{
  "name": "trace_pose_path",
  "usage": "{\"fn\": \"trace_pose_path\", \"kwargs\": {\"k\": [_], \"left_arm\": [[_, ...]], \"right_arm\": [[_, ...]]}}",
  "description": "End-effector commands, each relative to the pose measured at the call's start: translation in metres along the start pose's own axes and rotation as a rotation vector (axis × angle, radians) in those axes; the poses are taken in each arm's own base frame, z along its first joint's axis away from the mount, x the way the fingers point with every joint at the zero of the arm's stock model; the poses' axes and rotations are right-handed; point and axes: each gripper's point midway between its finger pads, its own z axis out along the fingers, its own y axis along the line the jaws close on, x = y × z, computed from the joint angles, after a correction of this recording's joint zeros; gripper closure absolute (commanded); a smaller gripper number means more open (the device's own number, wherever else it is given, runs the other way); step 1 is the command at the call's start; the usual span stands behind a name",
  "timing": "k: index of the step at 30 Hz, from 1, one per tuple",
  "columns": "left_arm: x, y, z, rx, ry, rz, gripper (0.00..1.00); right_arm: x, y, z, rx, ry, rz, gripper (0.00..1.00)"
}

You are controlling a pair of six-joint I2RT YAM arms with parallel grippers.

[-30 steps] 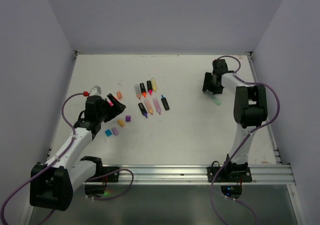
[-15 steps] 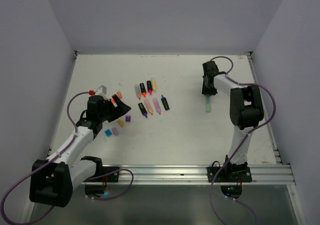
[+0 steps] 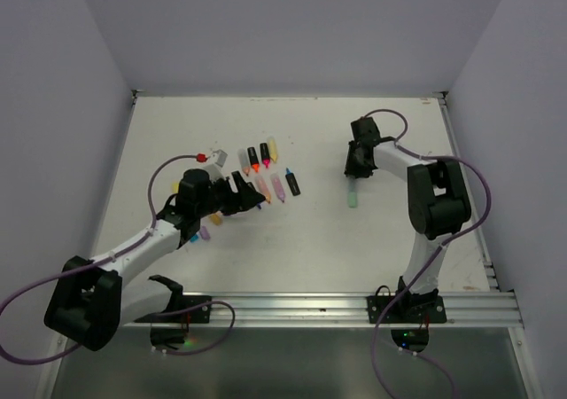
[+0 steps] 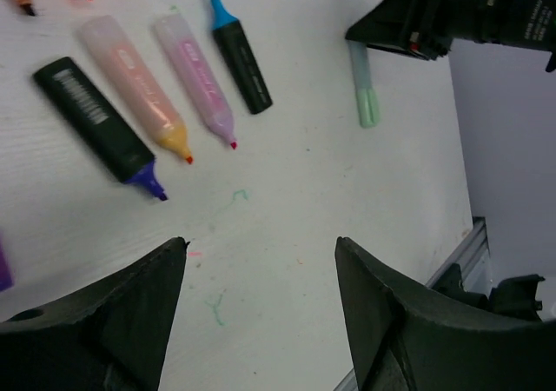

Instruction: Open the pen caps

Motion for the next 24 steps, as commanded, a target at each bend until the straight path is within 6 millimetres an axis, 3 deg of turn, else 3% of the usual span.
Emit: {"fn": "trace_pose_path", "kwargs": {"k": [1,7,16,24], "left_arm": [[-0.007,-0.046,0.009,0.192,-0.03,0.062,0.28],[-0.002,-0.066,0.034,0.212,-0.013,0.094,0.3],[0.028,-0.09,0.089,0.188,0.047,0.133,0.32],[0.028,-0.112,0.11,0.215,0.029,0.141,0.33]], "right_arm": [[0.007,0.033,-0.025,-0.174,0.013,0.093,1.0],[-0.001,0.057,-0.064,-0.311,-0.038,0.147,1.0],[-0.002,0.1,-0.124,-0.491,-0.102,0.199,1.0],[0.002,0.126,-0.147,-0.545,-0.116,0.188,1.0]]}}
